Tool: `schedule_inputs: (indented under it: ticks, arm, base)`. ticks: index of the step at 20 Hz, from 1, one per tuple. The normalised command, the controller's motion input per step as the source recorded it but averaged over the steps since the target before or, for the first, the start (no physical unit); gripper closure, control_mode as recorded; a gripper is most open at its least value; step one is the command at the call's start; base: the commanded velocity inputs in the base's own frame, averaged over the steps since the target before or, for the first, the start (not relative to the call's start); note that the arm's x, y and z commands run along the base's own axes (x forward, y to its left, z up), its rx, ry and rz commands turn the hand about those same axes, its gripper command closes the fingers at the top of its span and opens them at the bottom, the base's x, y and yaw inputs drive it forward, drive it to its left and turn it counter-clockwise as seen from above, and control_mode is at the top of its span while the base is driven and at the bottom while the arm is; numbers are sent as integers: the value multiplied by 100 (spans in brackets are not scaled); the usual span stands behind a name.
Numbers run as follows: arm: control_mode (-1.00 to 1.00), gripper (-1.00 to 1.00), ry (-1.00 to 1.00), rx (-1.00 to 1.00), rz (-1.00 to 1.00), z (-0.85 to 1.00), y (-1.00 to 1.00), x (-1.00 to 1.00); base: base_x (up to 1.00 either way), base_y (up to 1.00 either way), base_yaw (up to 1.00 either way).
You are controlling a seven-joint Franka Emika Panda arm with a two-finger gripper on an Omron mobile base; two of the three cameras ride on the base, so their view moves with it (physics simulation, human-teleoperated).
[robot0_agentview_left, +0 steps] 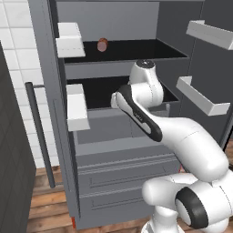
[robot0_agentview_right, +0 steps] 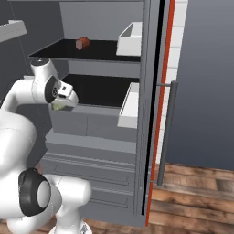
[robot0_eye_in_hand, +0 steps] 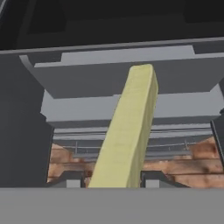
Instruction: Retrieve the butter from the fridge and place it on a plate on the dining table. Then retrieve the butter knife by the fridge and place it near the plate.
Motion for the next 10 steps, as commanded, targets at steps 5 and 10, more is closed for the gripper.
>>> schedule_inputs:
  ticks: [5, 10]
  arm:
    - [-100, 100, 0, 0, 0, 0, 0, -29]
    - [-100, 100, 0, 0, 0, 0, 0, -29]
  base:
    - [0, 0, 0]
    - [0, 0, 0]
